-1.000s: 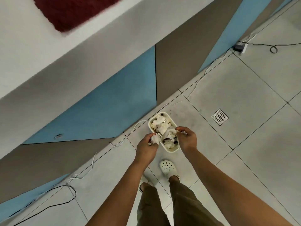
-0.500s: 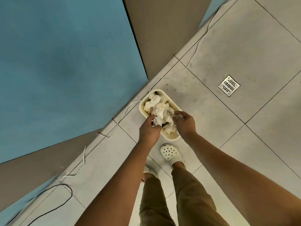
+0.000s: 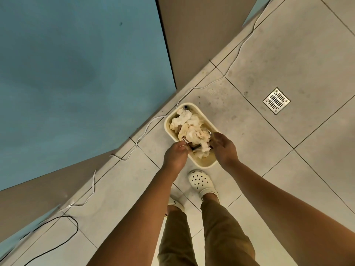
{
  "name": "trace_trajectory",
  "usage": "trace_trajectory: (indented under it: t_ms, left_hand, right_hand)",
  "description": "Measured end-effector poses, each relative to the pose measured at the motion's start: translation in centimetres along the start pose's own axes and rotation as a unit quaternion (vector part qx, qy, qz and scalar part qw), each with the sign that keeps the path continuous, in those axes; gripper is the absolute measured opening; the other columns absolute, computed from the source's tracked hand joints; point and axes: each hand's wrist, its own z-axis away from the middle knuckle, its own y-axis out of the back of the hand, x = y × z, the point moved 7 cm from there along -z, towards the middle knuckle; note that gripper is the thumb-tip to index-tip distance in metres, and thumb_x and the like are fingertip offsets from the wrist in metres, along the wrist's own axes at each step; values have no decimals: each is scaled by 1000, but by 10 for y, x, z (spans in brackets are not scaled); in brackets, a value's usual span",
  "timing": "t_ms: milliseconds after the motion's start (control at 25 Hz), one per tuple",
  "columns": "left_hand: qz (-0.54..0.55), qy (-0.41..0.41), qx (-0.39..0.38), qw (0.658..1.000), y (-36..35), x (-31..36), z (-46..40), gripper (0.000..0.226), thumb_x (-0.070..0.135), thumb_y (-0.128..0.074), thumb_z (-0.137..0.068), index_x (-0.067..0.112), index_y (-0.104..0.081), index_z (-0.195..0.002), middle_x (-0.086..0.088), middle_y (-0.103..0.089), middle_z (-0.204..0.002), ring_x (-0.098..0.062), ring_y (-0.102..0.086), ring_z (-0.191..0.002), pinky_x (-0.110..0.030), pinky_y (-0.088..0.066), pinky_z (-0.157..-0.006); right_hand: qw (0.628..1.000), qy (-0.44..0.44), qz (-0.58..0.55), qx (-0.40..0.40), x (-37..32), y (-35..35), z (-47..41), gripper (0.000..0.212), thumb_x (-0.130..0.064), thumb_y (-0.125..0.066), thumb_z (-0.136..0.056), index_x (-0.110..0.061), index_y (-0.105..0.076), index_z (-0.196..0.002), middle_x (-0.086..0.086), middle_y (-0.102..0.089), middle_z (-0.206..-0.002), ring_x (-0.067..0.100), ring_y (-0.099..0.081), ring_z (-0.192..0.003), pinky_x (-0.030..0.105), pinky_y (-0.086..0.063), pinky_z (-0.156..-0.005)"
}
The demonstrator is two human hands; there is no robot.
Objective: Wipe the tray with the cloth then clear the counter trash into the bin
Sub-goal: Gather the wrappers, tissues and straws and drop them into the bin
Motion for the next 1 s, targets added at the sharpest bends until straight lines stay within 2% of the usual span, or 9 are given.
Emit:
trace_trajectory:
  t_ms: [120,200,360,440,640,760,880,1000]
  left_hand:
    - [36,21,2,999,9,-17,17,34,8,-44,-93,12,-51,-126,-7,-57,-113,-17,-59,-92,-22,-49,-70]
    - [44,21,14,999,17,-21,25,33,9,-45,-93,13,-52,-126,-6,-56,-110,-16,-56,-90,-22,-47,-68]
    - [38,-14,21,999,44,-13,49,32,12,-44,-93,16,-53,-124,-3,-55,-110,-16,-56,-95,-27,-44,-75]
    - [32,-36,28,998,64,-5,72,30,13,-45,-93,19,-54,-121,-1,-56,-109,-15,-56,-94,-25,-43,-72]
    - [51,-126,53,989,119,26,177,22,16,-50,-91,28,-58,-107,4,-59,-104,-14,-59,-92,-21,-44,-63]
    - [80,-198,67,975,149,40,259,26,11,-52,-89,35,-60,-95,12,-59,-93,-12,-60,-89,-21,-44,-67]
    - [139,-268,102,948,184,49,326,30,6,-52,-89,35,-58,-91,10,-59,-87,-11,-57,-82,-21,-43,-66]
    - [168,-309,141,925,224,44,388,25,7,-51,-90,30,-58,-98,4,-59,-94,-15,-56,-86,-22,-43,-66]
  right_hand:
    - [999,6,45,-6,7,0,11,33,-6,-47,-87,-15,-62,-115,3,-61,-116,15,-54,-95,13,-41,-70]
    - [998,8,59,-17,10,-3,19,26,-10,-49,-89,-16,-63,-111,1,-60,-107,15,-52,-88,10,-38,-56]
    - [996,46,74,-21,-9,-9,47,16,-13,-50,-91,-19,-63,-99,-3,-57,-97,15,-52,-84,17,-37,-60]
    - [993,81,76,-29,-29,-13,72,15,-12,-50,-91,-22,-62,-94,-4,-57,-95,15,-53,-83,19,-38,-63]
    - [981,178,43,-56,-108,-26,174,18,-4,-53,-89,-13,-64,-100,-1,-60,-90,20,-56,-85,28,-44,-78]
    - [965,248,29,-84,-160,-29,258,23,1,-53,-86,-18,-64,-95,-10,-59,-82,12,-56,-78,14,-44,-70]
    - [947,297,30,-121,-200,-39,325,23,-2,-53,-88,-19,-62,-99,-6,-59,-85,13,-55,-75,23,-43,-70]
    - [926,338,61,-155,-230,-63,392,24,0,-51,-88,-14,-62,-105,-8,-58,-85,11,-55,-74,22,-44,-67]
